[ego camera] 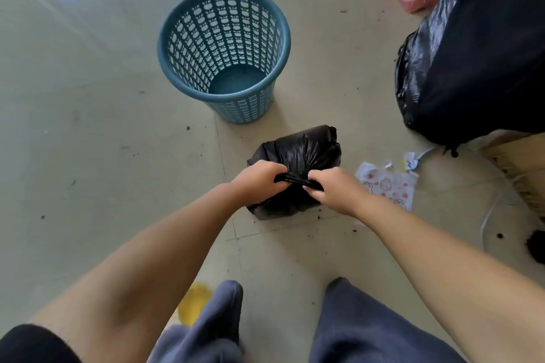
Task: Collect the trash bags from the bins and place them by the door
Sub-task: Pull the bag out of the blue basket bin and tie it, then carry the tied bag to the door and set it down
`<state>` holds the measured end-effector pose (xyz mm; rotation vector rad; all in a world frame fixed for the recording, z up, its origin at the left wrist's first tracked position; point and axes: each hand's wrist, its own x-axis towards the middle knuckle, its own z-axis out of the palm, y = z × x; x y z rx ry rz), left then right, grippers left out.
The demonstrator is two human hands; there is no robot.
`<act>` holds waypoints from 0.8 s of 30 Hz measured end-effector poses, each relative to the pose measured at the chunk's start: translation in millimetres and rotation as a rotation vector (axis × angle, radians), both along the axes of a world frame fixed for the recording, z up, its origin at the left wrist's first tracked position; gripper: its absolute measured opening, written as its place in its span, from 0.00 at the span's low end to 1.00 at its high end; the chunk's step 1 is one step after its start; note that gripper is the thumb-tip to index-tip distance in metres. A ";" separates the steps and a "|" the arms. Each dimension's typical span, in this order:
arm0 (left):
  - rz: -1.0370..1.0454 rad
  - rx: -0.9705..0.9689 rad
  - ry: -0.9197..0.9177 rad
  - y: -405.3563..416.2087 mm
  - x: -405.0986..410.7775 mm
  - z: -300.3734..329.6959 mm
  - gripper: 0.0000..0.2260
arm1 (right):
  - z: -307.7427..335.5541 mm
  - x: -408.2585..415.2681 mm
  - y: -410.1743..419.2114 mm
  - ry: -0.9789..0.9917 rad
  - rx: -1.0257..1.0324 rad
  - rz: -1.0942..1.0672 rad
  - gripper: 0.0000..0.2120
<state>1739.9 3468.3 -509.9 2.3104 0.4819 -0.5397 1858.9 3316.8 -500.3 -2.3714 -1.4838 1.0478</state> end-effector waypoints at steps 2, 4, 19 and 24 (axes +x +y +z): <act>-0.019 0.018 0.004 -2.2 2.3 43.9 0.09 | 44.6 1.7 -2.3 0.002 -0.010 0.005 0.09; -0.042 0.033 -0.007 -5.1 3.3 91.3 0.07 | 90.4 3.1 -5.7 -0.013 -0.012 0.025 0.08; -0.231 0.086 -0.031 -68.4 -9.5 429.8 0.08 | 418.2 -39.4 -91.1 -0.035 0.046 -0.173 0.11; -0.455 0.112 -0.094 -102.2 -3.5 471.5 0.07 | 467.4 -71.9 -140.7 -0.078 0.079 -0.398 0.10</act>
